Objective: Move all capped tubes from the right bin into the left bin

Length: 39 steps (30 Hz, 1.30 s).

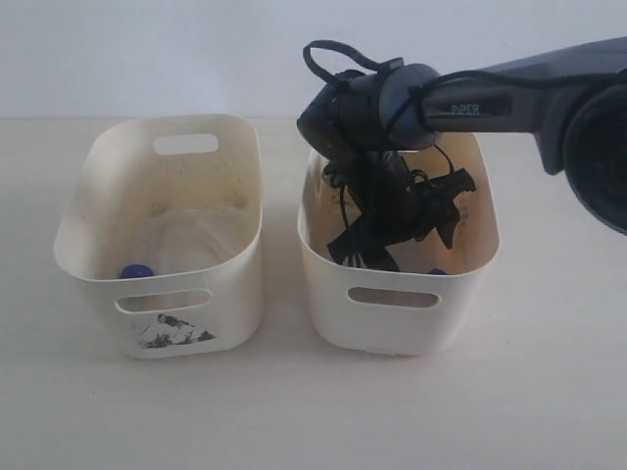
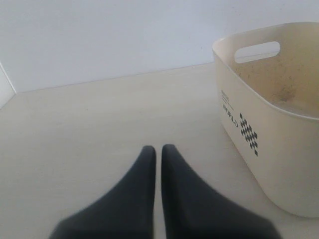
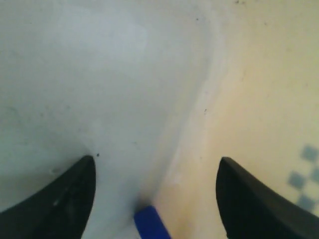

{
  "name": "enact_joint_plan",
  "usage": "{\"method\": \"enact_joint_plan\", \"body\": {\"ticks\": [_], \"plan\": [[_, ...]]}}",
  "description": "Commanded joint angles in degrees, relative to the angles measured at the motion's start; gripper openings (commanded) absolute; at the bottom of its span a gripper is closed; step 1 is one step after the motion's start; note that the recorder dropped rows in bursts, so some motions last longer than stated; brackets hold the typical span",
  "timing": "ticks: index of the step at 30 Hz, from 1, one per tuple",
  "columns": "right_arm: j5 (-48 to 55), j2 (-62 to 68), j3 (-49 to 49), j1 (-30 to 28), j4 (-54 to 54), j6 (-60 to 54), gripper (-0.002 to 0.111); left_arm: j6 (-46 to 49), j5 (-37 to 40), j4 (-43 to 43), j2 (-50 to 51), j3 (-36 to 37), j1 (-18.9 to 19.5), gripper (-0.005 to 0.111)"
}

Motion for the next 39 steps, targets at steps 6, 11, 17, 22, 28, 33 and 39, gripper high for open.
{"method": "enact_joint_plan", "body": {"ticks": [6,11,17,22,28,33,39], "plan": [[-0.8,2.1,1.0,-0.6,-0.3,1.0,0.066,-0.7,-1.0,-0.1,-0.1,-0.2,0.1,0.004],[-1.5,2.9,1.0,-2.3,16.7,-4.9,0.066,-0.7,-1.0,-0.1,-0.1,-0.2,0.1,0.004],[-3.8,1.6,0.3,-2.1,18.2,-6.8,0.066,-0.7,-0.9,-0.1,-0.1,-0.2,0.1,0.004],[-3.9,-0.2,-1.7,-2.1,17.8,-8.3,0.066,-0.7,-0.9,-0.1,-0.1,-0.2,0.1,0.004],[-1.9,-3.1,-3.0,-2.1,8.8,-6.6,0.066,-0.7,-0.9,-0.1,-0.1,-0.2,0.1,0.004],[-0.8,-2.9,-3.0,-2.1,4.7,-3.3,0.066,-0.7,-0.9,-0.1,-0.1,-0.2,0.1,0.004],[-0.8,-1.0,-2.9,-2.1,3.8,-2.2,0.066,-0.7,-0.9,-0.1,-0.1,-0.2,0.1,0.004]]}}
